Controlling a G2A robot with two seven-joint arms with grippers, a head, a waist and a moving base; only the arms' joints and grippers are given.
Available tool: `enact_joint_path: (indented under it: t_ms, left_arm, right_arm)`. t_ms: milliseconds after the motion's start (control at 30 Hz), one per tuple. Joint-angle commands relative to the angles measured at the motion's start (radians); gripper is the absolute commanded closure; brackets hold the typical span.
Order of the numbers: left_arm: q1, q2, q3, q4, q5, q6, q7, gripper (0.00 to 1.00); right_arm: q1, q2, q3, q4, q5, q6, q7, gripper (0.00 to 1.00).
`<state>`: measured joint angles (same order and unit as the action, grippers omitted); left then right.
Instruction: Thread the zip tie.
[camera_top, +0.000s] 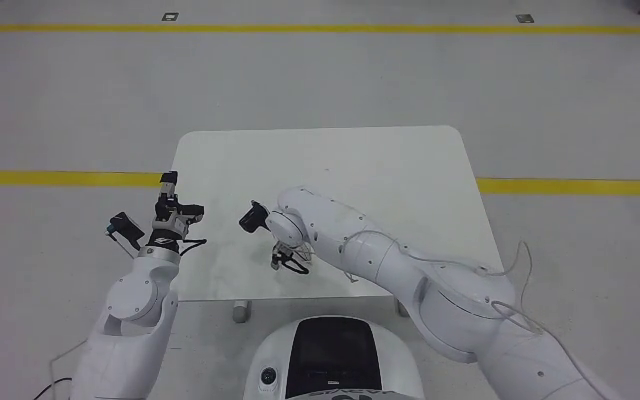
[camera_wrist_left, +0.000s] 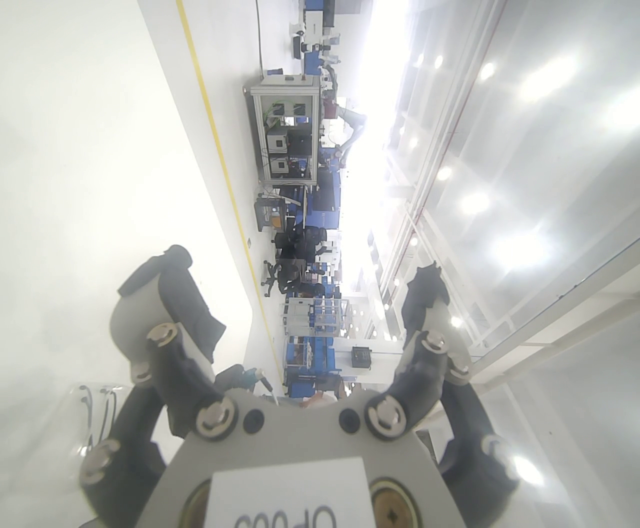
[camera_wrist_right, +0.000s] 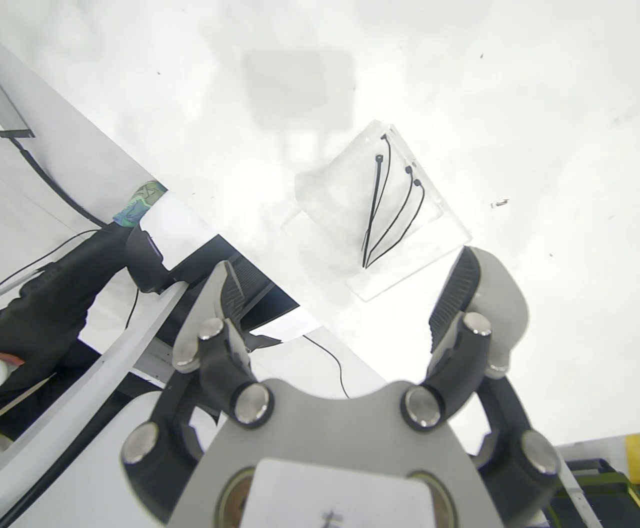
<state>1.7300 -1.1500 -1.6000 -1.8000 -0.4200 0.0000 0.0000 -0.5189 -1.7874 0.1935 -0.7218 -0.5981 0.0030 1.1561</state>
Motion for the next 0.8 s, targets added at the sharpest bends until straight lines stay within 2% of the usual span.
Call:
enact_joint_path:
  t_ms: [0, 133, 300, 467, 500, 533, 600, 700, 767]
  left_arm:
    - [0.000, 0.000, 0.000, 0.000, 0.000, 0.000, 0.000, 0.00]
    - [0.000, 0.000, 0.000, 0.000, 0.000, 0.000, 0.000, 0.00]
    - [0.000, 0.000, 0.000, 0.000, 0.000, 0.000, 0.000, 0.00]
    - [0.000, 0.000, 0.000, 0.000, 0.000, 0.000, 0.000, 0.00]
    - [0.000, 0.000, 0.000, 0.000, 0.000, 0.000, 0.000, 0.00]
    - [0.000, 0.000, 0.000, 0.000, 0.000, 0.000, 0.000, 0.00]
    - [0.000, 0.000, 0.000, 0.000, 0.000, 0.000, 0.000, 0.00]
    - [0.000, 0.000, 0.000, 0.000, 0.000, 0.000, 0.000, 0.00]
    - [0.000, 0.000, 0.000, 0.000, 0.000, 0.000, 0.000, 0.00]
  right_arm:
    - [0.000, 0.000, 0.000, 0.000, 0.000, 0.001, 0.000, 0.00]
    - [0.000, 0.000, 0.000, 0.000, 0.000, 0.001, 0.000, 0.00]
    - [-0.020, 0.008, 0.019, -0.001, -0.026, 0.034, -0.085, 0.00]
    - [-0.031, 0.015, 0.035, -0.017, -0.048, 0.026, -0.083, 0.00]
    - [-0.033, 0.017, 0.039, -0.020, -0.053, 0.024, -0.081, 0.21]
    - [-0.033, 0.017, 0.041, -0.021, -0.059, 0.021, -0.077, 0.47]
    - [-0.034, 0.019, 0.044, -0.026, -0.074, 0.023, -0.065, 0.62]
    - [-0.037, 0.020, 0.053, -0.033, -0.085, 0.020, -0.057, 0.76]
    - [-0.040, 0.022, 0.061, -0.035, -0.092, 0.017, -0.052, 0.91]
